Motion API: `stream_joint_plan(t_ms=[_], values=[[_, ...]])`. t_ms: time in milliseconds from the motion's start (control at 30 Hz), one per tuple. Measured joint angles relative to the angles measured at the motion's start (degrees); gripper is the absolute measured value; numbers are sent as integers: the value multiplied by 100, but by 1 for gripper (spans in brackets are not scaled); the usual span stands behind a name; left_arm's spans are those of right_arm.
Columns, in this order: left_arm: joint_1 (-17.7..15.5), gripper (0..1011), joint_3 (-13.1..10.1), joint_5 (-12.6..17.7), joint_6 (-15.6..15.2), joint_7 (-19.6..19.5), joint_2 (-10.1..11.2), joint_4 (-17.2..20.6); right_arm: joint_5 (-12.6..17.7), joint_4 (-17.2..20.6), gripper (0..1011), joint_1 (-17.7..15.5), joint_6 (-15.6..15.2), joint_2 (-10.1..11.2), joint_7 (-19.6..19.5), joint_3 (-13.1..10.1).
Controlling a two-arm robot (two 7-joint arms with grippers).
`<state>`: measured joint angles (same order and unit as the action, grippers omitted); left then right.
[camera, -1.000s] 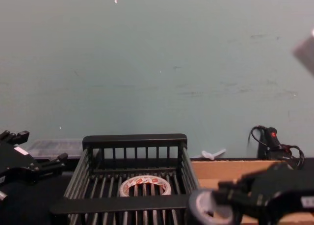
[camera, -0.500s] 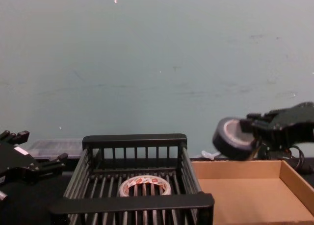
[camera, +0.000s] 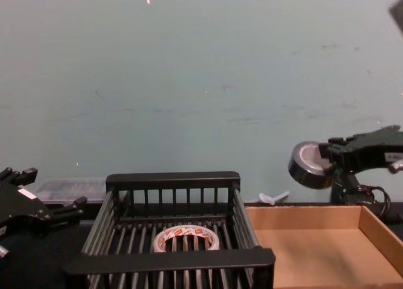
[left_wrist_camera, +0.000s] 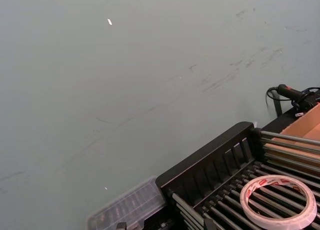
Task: Pick up the white tape and place it into the black box , Pick up the silver tape and place it into the brown box.
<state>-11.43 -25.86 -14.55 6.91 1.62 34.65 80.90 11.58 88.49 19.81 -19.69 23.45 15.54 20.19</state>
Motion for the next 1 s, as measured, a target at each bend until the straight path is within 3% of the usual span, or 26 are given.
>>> stream_joint_plan(t_ms=[267, 467, 1000], values=[[0, 1001, 0, 0, 0, 0, 0, 0, -326, -1003, 135, 548, -188, -409, -140, 170], [0, 1001, 0, 0, 0, 0, 0, 0, -458, -1526, 135, 755, -218, -601, -142, 216], [0, 1001, 0, 0, 0, 0, 0, 0, -672, -1824, 135, 808, -391, -745, 80, 256]])
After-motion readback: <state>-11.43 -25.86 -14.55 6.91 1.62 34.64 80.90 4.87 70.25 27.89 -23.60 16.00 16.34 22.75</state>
